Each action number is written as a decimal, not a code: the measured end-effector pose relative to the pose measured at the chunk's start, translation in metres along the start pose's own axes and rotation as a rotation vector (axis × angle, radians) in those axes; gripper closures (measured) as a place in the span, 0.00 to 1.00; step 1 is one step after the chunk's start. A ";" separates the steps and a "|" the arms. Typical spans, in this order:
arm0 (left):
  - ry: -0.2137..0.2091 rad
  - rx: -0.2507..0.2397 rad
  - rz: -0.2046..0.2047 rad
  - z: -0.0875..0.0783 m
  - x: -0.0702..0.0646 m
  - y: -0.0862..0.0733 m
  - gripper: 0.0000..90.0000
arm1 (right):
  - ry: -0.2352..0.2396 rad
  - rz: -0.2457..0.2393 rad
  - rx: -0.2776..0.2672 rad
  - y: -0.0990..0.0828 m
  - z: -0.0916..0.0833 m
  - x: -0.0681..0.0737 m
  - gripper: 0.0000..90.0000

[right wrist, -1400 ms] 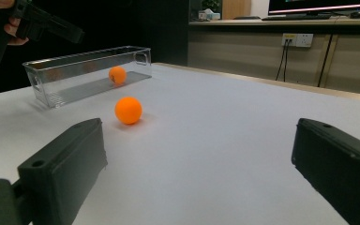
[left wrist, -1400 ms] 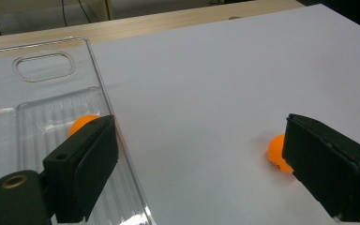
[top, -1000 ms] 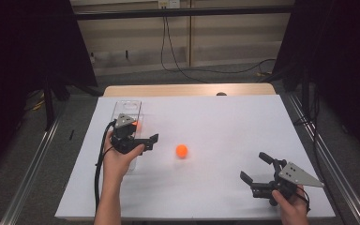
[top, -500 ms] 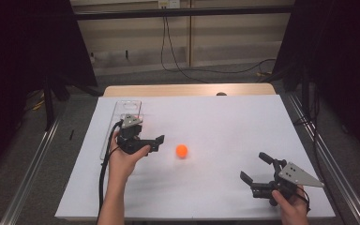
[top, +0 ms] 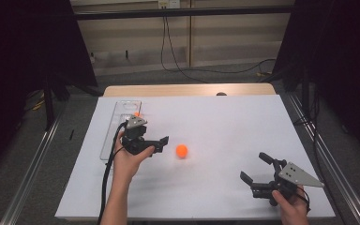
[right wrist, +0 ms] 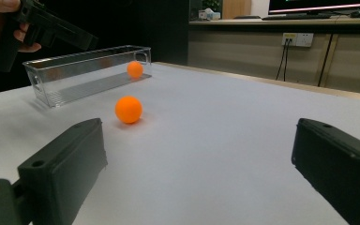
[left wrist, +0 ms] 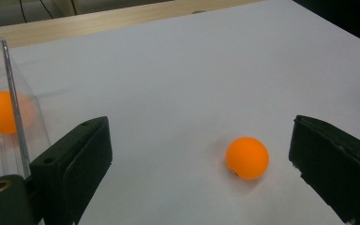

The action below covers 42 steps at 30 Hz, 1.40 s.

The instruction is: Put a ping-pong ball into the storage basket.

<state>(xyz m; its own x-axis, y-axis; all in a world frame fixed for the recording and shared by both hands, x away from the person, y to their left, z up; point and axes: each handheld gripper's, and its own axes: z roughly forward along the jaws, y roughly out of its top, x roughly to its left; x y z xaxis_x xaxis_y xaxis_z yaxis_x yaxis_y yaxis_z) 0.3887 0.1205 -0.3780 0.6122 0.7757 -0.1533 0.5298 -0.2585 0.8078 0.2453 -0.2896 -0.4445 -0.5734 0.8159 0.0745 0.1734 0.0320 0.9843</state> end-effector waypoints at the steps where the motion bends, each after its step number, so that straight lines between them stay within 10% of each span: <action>1: -0.003 0.005 0.002 0.000 0.000 0.000 0.07 | 0.000 0.000 0.000 0.000 0.000 0.000 0.03; 42: -0.019 0.031 0.020 0.020 -0.016 -0.005 0.07 | -0.003 0.004 0.001 0.000 0.000 -0.001 0.03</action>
<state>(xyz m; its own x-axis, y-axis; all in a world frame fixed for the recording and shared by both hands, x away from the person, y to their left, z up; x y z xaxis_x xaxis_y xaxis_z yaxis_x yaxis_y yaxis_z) 0.3882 0.0979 -0.3913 0.6342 0.7588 -0.1482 0.5349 -0.2922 0.7928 0.2453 -0.2902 -0.4450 -0.5704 0.8177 0.0775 0.1761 0.0296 0.9839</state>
